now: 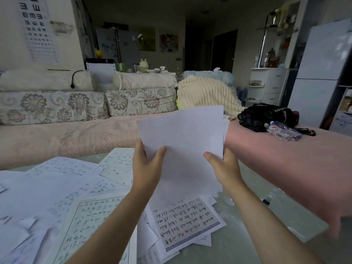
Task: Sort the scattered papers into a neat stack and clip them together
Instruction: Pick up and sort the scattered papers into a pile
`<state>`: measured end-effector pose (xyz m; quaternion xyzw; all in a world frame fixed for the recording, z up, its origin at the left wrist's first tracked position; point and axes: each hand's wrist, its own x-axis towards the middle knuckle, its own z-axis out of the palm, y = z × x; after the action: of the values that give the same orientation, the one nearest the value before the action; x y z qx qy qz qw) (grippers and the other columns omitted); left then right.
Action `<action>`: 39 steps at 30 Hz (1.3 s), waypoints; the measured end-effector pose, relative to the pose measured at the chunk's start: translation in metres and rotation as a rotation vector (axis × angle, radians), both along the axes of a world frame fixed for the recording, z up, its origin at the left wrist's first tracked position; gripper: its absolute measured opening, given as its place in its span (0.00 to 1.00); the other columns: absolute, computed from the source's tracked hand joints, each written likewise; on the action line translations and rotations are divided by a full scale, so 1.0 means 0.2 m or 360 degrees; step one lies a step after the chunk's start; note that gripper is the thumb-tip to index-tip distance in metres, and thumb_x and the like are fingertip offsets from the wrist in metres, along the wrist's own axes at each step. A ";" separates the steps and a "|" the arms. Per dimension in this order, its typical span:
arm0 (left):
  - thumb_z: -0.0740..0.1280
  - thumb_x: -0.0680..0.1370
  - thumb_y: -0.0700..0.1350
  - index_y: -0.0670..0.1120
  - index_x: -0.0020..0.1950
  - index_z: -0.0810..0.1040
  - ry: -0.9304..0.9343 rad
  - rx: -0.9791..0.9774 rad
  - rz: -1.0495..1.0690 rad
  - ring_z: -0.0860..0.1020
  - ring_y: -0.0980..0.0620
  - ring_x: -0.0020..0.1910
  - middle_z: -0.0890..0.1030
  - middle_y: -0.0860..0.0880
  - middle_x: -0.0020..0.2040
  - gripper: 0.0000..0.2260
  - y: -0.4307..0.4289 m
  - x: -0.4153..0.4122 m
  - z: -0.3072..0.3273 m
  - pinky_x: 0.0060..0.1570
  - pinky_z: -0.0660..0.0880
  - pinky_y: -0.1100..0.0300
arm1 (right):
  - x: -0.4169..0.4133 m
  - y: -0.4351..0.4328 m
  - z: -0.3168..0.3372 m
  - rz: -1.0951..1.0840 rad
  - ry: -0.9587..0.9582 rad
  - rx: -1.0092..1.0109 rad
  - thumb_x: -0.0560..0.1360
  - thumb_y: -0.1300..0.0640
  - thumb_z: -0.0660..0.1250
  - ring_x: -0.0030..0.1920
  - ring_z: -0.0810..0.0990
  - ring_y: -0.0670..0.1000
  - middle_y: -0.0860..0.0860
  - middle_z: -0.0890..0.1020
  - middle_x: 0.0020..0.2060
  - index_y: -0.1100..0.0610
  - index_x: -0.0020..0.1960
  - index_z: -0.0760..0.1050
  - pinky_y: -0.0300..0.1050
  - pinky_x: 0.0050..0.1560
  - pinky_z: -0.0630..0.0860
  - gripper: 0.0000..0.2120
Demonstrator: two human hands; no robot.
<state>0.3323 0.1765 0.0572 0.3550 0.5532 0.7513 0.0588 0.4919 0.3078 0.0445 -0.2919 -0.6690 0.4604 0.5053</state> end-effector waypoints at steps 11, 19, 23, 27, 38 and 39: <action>0.66 0.77 0.39 0.51 0.57 0.71 -0.0032 -0.0340 -0.0019 0.79 0.58 0.50 0.79 0.55 0.51 0.12 0.02 0.01 -0.13 0.47 0.77 0.60 | 0.00 0.03 -0.11 -0.0002 -0.0299 -0.0391 0.73 0.68 0.61 0.43 0.76 0.53 0.60 0.80 0.47 0.59 0.54 0.72 0.46 0.41 0.70 0.12; 0.59 0.77 0.33 0.50 0.62 0.70 -0.0153 -0.0493 -0.0147 0.78 0.57 0.50 0.79 0.56 0.51 0.18 0.04 0.04 -0.19 0.43 0.73 0.63 | -0.03 0.05 -0.14 -0.0014 -0.0277 -0.0463 0.76 0.69 0.58 0.46 0.76 0.53 0.54 0.79 0.47 0.58 0.56 0.71 0.45 0.41 0.69 0.12; 0.60 0.75 0.35 0.53 0.62 0.72 -0.0093 -0.0559 -0.0196 0.80 0.57 0.49 0.81 0.54 0.53 0.19 0.02 -0.01 -0.08 0.46 0.78 0.57 | -0.03 0.06 -0.09 -0.0076 -0.0228 -0.0373 0.73 0.69 0.58 0.41 0.73 0.51 0.58 0.77 0.42 0.63 0.56 0.72 0.45 0.37 0.67 0.12; 0.60 0.75 0.37 0.51 0.62 0.73 -0.0065 -0.0701 -0.0267 0.80 0.49 0.52 0.81 0.49 0.54 0.17 -0.08 -0.12 0.06 0.52 0.79 0.50 | -0.07 0.03 0.00 -0.0057 -0.0308 -0.0248 0.72 0.67 0.61 0.39 0.76 0.53 0.53 0.80 0.41 0.57 0.49 0.74 0.46 0.38 0.70 0.10; 0.60 0.76 0.39 0.37 0.47 0.77 0.0080 -0.1582 0.0151 0.80 0.45 0.40 0.81 0.41 0.44 0.08 -0.79 -0.57 -0.20 0.36 0.72 0.59 | -0.52 -0.54 -0.16 0.0707 -0.1174 -0.0594 0.73 0.67 0.59 0.44 0.81 0.57 0.59 0.83 0.50 0.60 0.58 0.75 0.46 0.41 0.76 0.16; 0.60 0.75 0.39 0.37 0.47 0.79 0.0099 -0.1618 0.0180 0.81 0.43 0.41 0.82 0.40 0.44 0.09 -0.85 -0.61 -0.24 0.37 0.73 0.59 | -0.56 -0.59 -0.18 0.0732 -0.1198 -0.0611 0.72 0.68 0.58 0.42 0.81 0.56 0.58 0.83 0.48 0.61 0.58 0.75 0.46 0.40 0.76 0.16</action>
<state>0.2102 0.0069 0.0083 0.2733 0.8685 0.3784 0.1667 0.3806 0.1902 0.0087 -0.3706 -0.7556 0.5377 0.0500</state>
